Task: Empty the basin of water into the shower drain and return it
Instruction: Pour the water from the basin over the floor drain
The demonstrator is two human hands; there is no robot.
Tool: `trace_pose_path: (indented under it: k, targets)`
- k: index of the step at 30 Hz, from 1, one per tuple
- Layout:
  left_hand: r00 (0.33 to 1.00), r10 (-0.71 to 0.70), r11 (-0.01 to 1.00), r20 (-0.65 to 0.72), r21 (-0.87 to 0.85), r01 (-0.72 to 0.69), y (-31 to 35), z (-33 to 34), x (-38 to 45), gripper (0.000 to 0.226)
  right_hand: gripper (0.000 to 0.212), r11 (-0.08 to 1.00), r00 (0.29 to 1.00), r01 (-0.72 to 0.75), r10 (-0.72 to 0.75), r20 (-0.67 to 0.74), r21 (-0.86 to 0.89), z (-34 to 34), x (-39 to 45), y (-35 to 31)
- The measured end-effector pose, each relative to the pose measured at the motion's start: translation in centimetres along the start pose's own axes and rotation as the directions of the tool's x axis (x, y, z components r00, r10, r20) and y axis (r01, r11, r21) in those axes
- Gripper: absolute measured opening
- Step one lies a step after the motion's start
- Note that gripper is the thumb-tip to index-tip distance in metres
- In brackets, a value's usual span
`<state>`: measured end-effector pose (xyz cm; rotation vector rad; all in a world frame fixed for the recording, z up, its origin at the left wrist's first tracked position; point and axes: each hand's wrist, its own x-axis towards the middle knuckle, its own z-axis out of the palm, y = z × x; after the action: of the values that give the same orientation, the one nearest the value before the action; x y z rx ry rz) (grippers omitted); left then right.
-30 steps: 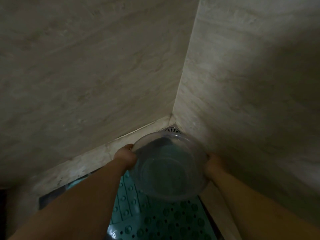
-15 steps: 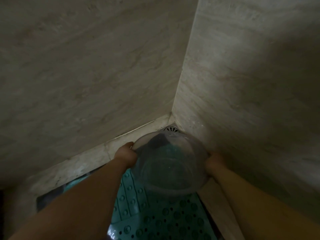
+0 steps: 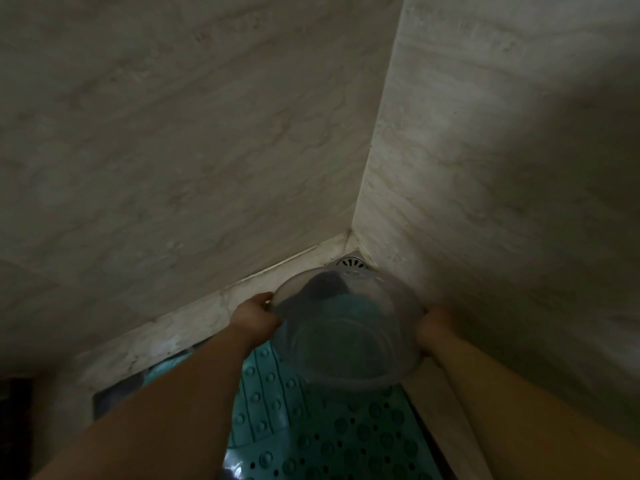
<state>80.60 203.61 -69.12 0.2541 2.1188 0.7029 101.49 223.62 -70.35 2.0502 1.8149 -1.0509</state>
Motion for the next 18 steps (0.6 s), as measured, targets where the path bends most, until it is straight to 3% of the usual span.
trace_pose_path:
  k: [5, 10, 18]
  targets:
    - [1.000, 0.016, 1.000, -0.021, -0.018, -0.016, -0.1, -0.1, 0.0, 0.067, 0.036, 1.000, 1.000, -0.001, 0.002, -0.018, 0.031, -0.3, 0.1, -0.1]
    - [0.998, 0.031, 0.999, -0.061, -0.033, -0.033, 0.1, -0.1, -0.1, 0.068, 0.031, 0.997, 0.996, -0.023, 0.016, 0.085, 0.077, -1.1, 0.0, -0.2]
    - [0.986, 0.038, 0.998, -0.163, -0.051, -0.047, 0.4, 0.2, -0.2, 0.058, 0.032, 0.997, 0.994, -0.005, -0.004, 0.111, 0.080, -1.7, -0.2, -0.4]
